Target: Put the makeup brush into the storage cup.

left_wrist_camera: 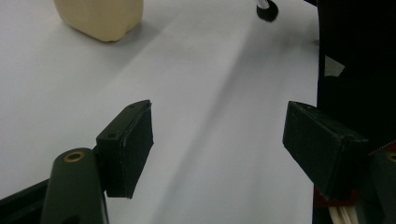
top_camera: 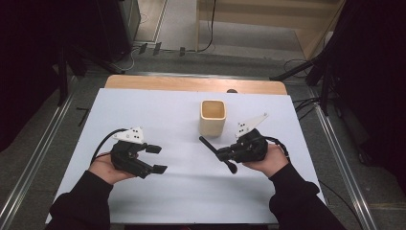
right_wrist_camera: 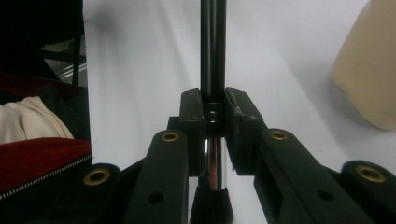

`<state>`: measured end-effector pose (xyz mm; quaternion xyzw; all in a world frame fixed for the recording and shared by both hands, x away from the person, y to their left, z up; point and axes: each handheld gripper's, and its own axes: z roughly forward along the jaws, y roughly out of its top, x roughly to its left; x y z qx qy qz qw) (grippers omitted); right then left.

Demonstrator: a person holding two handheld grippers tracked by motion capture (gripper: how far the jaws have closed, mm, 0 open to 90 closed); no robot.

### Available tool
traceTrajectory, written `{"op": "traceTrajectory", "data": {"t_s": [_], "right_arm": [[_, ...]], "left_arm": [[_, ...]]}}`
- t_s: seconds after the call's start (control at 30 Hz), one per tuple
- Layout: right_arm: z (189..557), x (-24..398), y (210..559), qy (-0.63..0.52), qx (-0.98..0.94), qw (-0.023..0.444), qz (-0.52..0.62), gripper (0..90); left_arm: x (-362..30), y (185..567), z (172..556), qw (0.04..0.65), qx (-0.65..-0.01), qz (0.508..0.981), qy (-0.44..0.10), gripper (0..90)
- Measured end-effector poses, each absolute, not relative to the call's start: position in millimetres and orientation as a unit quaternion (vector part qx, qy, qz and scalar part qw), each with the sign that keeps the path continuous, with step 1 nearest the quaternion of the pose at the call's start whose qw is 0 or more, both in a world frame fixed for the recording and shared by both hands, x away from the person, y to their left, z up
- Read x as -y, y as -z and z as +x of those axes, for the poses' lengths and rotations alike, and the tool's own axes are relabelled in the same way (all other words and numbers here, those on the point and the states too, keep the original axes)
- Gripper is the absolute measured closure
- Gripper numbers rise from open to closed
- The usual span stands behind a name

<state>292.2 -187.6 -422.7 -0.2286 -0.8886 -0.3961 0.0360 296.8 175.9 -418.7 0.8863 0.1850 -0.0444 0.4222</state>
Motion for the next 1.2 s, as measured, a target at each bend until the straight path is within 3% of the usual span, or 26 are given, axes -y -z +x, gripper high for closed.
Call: {"op": "traceTrajectory", "data": {"t_s": [1.2], "right_arm": [[301,144,421,0.301,0.935,0.056,-0.178,78.9]], "left_arm": [[-146,406,314,0.406,-0.140,0.901,0.065,25.0]]}}
